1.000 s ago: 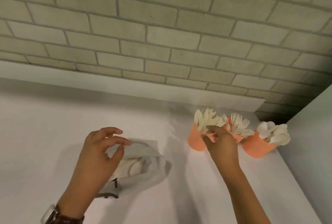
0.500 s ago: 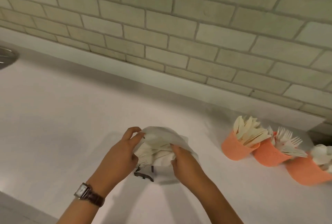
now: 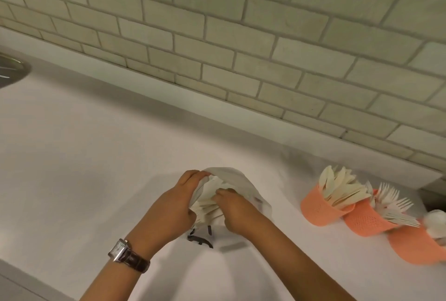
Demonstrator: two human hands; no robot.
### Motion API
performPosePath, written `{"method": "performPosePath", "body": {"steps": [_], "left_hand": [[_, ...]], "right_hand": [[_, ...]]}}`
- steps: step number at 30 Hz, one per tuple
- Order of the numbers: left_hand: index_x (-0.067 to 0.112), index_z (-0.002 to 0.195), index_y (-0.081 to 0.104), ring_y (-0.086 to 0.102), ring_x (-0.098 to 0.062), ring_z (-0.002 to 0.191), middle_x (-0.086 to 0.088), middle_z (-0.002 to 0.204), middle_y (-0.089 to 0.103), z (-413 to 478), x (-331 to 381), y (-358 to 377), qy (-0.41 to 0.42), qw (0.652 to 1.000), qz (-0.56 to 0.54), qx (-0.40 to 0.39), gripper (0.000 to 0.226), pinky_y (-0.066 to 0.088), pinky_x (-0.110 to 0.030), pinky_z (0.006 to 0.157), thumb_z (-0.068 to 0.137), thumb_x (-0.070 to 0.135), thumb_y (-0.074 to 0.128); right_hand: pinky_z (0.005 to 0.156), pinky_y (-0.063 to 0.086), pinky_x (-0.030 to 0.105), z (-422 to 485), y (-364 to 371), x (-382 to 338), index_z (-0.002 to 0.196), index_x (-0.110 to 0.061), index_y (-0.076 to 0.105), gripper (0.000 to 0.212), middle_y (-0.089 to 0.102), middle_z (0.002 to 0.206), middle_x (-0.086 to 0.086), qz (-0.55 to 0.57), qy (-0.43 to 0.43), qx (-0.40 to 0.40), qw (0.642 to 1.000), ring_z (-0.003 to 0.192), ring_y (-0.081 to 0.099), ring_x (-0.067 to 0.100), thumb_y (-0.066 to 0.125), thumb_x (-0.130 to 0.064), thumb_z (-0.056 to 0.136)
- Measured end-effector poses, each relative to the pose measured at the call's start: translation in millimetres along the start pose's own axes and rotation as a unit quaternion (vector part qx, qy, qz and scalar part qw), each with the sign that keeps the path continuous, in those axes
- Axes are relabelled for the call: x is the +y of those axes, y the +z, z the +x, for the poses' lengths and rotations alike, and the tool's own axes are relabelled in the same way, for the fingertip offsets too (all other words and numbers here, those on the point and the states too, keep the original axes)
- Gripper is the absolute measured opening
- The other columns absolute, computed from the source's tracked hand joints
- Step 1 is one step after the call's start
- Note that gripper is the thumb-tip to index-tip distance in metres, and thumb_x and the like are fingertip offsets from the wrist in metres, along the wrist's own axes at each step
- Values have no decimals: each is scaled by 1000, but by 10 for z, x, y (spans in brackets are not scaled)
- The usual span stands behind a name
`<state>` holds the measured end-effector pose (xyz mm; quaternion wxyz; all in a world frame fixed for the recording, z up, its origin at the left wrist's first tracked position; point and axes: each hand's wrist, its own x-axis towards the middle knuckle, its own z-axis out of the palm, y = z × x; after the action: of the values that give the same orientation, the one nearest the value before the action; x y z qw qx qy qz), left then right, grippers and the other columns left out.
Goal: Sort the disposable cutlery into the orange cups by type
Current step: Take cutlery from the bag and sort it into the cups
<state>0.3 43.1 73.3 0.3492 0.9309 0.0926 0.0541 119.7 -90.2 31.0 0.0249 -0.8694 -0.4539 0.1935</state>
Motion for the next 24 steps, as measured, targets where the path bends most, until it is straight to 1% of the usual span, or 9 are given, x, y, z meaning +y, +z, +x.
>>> {"method": "performPosePath", "body": {"steps": [3, 6, 9, 13, 14, 16, 19, 21, 24], "left_hand": [[43, 134, 29, 56, -12, 63, 26, 129, 32, -15, -20, 31, -5, 1000, -2, 3, 85, 42, -22, 50, 67, -4, 49], [42, 137, 26, 56, -12, 62, 27, 131, 27, -39, -19, 53, -13, 1000, -1, 6, 85, 44, -21, 52, 69, -3, 49], [41, 138, 25, 57, -14, 65, 26, 134, 26, -52, -34, 77, -18, 1000, -11, 9, 84, 47, -24, 55, 70, -3, 48], [39, 140, 23, 55, -13, 63, 24, 137, 25, -41, -18, 125, -24, 1000, -11, -3, 84, 42, -19, 53, 72, -2, 49], [39, 140, 23, 56, -14, 65, 24, 137, 24, -38, -10, 132, -25, 1000, -13, -3, 84, 43, -20, 54, 72, -2, 50], [39, 140, 23, 58, -14, 69, 24, 137, 24, -30, -2, 138, -28, 999, -21, 2, 84, 49, -26, 58, 72, -2, 51], [37, 141, 23, 59, -15, 72, 21, 137, 27, -4, 1, 132, -37, 999, -32, 14, 85, 51, -30, 60, 72, -3, 52], [35, 142, 23, 59, -13, 73, 18, 138, 29, 16, 8, 133, -44, 998, -40, 21, 84, 50, -28, 60, 74, -3, 54], [32, 144, 20, 58, -11, 81, 14, 141, 29, 44, 27, 146, -52, 997, -45, 17, 85, 47, -16, 58, 76, -2, 56]], "right_hand": [[98, 43, 37, 169, 51, 25, 131, -11, 44, 55, 50, 129, 8, -21, 11, -30, 999, 117, 49, 29, 56, 4, 79], [89, 47, 37, 289, 63, 38, 120, -11, 47, 44, 47, 123, 6, -42, 29, -43, 998, 109, 52, 29, 60, -6, 78], [84, 48, 36, 326, 27, 26, 114, -11, 48, 38, 49, 119, 8, -54, 30, -53, 997, 101, 53, 27, 58, -6, 79], [72, 41, 34, 342, -17, -19, 113, -8, 43, 36, 46, 118, 12, -81, 8, -80, 993, 90, 48, 25, 57, -6, 80], [73, 41, 34, 357, -31, -47, 115, -7, 44, 36, 46, 119, 13, -98, 5, -88, 991, 93, 49, 26, 56, -6, 82], [83, 43, 35, 396, -48, -109, 123, -6, 44, 37, 50, 123, 14, -178, -3, -109, 978, 105, 52, 29, 53, -6, 87], [95, 41, 35, 416, -64, -210, 125, -6, 48, 34, 55, 126, 12, -341, -14, -147, 928, 115, 53, 27, 49, -14, 93], [99, 40, 37, 407, -49, -275, 126, -6, 48, 34, 55, 126, 11, -387, -1, -155, 909, 116, 52, 26, 47, -18, 94], [102, 38, 38, 333, -121, -411, 133, -8, 41, 42, 48, 129, 10, -378, 12, -125, 917, 121, 45, 24, 48, -23, 94]]}}
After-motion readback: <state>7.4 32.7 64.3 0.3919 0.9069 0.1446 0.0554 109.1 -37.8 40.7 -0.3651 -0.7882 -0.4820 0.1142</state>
